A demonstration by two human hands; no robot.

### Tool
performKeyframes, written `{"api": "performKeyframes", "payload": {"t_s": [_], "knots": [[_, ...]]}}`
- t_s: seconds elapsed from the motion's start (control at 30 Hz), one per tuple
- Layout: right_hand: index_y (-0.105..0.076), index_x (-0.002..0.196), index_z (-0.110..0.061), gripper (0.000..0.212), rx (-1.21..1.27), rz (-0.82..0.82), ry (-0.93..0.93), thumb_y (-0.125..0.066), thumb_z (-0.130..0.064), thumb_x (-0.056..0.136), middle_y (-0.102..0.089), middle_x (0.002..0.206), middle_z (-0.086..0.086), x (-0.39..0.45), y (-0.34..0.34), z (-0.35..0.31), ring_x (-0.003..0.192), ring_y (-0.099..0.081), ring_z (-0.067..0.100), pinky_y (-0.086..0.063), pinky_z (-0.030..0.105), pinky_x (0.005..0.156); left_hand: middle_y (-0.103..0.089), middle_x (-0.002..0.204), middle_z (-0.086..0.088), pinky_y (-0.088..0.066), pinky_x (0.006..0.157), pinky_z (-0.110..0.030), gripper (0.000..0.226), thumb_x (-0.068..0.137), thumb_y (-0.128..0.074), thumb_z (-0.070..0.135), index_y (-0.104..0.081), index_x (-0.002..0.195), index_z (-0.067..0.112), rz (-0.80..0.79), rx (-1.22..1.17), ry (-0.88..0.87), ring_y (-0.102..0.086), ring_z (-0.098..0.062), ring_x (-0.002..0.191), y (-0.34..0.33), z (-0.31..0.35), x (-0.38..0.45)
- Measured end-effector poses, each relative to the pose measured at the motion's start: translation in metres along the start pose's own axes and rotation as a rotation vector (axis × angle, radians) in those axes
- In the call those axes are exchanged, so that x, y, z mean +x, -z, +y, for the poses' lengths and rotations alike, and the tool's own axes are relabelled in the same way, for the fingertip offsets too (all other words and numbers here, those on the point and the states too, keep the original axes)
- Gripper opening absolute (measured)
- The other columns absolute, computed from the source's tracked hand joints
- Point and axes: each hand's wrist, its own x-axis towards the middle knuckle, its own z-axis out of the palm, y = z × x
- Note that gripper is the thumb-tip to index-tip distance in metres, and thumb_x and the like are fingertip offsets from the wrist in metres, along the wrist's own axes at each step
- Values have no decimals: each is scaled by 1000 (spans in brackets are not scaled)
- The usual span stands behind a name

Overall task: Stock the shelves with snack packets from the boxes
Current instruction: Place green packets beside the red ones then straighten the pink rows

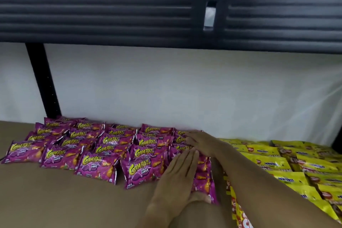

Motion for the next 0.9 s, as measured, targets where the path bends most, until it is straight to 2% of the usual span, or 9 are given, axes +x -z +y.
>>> {"api": "performKeyframes", "payload": {"t_s": [0.1,0.2,0.27,0.37,0.47,0.57,0.67,0.77,0.9], "knots": [[-44,148,-18,48,0,-10,10,-36,-40,106,-40,154,5,9,-4,9,140,-38,22,-28,35,115,-41,155,-10,-17,116,-38,106,84,-23,87,-40,150,6,1,22,17,-38,-24,143,-5,-4,7],[-41,149,-23,51,-27,-6,12,-36,-47,104,-35,157,2,13,-8,15,142,-35,21,-29,41,118,-48,151,-4,-22,122,-40,98,79,-28,91,-53,141,20,54,-19,12,-43,-21,141,-8,-4,10],[-40,150,-25,53,-25,-5,13,-36,-49,103,-33,158,0,12,-9,17,144,-32,22,-27,44,118,-51,147,0,-27,119,-40,86,79,-29,91,-62,126,26,105,-24,-18,-45,-19,139,-8,-3,9],[-40,150,-26,54,-43,-8,16,-36,-52,103,-33,158,1,11,-9,19,144,-32,23,-28,45,118,-58,136,3,-29,114,-36,76,81,-31,88,-64,107,26,186,-34,-79,-46,-17,132,-8,-3,9],[-41,149,-24,54,-67,-17,20,-36,-51,103,-34,157,3,11,-7,18,143,-33,24,-29,45,117,-62,124,5,-33,106,-33,70,80,-36,87,-59,101,24,236,-24,-126,-56,-15,118,-7,-2,11],[-39,150,-25,56,-74,-25,20,-35,-54,102,-32,158,2,13,-8,19,145,-30,24,-26,45,118,-62,123,5,-36,103,-34,69,83,-39,84,-58,109,23,245,-24,-116,-60,-16,114,-8,-2,14],[-37,152,-26,57,-62,-44,5,-34,-54,102,-27,161,2,13,-6,18,148,-24,24,-20,43,121,-60,133,3,-30,109,-38,82,85,-31,84,-61,127,21,167,-14,-43,-56,-18,126,-8,-3,16],[-32,154,-26,56,-83,-59,10,-31,-52,104,-22,163,2,12,-5,16,150,-18,24,-11,42,121,-58,140,1,-25,114,-39,88,86,-28,85,-59,135,19,104,-7,-23,-51,-17,134,-9,-3,17],[-29,155,-26,54,-93,-32,16,-28,-49,106,-19,164,3,7,-6,14,151,-14,21,-1,42,121,-52,147,0,-25,115,-40,88,87,-33,84,-52,142,18,139,-20,-19,-43,-17,141,-9,0,16]]}}
